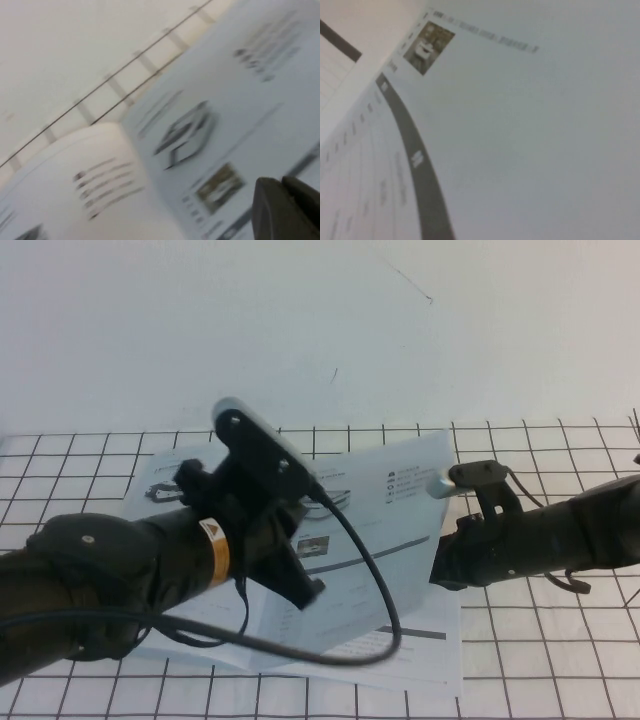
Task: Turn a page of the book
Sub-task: Open the closed book
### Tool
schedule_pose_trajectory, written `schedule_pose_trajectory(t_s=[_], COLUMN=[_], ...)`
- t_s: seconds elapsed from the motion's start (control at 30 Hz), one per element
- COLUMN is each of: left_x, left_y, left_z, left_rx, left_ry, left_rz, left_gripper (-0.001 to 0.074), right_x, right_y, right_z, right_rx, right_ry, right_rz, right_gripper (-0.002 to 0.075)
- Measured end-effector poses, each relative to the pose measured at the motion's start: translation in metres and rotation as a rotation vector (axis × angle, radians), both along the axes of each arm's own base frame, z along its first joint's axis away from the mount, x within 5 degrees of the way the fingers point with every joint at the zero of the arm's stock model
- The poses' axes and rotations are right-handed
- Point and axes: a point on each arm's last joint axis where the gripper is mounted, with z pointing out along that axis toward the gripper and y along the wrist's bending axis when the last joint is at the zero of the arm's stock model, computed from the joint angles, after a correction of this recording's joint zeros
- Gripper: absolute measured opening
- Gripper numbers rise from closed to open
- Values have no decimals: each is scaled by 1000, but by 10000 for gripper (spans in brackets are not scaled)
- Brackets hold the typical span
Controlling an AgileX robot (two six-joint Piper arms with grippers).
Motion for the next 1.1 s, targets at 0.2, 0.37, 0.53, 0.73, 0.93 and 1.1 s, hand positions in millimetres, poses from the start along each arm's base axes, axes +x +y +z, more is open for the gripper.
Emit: schedule_pose_trajectory(t_s=[0.2, 0.37, 0.53, 0.73, 0.93, 1.1], left_x=[-28, -55, -72, -66, -35, -16], left_y=[-32, -58, -69, -65, -40, -14], left_z=[-2, -2, -3, -3, 1, 9], left_rx=[66, 103, 0, -15, 129, 514], left_ry=[-30, -69, 45, 58, -119, -165], left_rz=[-327, -461, -536, -475, -146, 38], left_gripper=[-2, -2, -2, -2, -2, -2], right_x=[3, 2, 2, 2, 2, 2], right_y=[5, 7, 8, 8, 9, 9], right_z=[-8, -12, -13, -12, -12, -12], right_rx=[57, 91, 100, 102, 106, 108], right_ry=[47, 76, 81, 81, 81, 82], right_rz=[-11, -11, -9, -8, -2, 0], right_gripper=[1, 1, 1, 1, 1, 1])
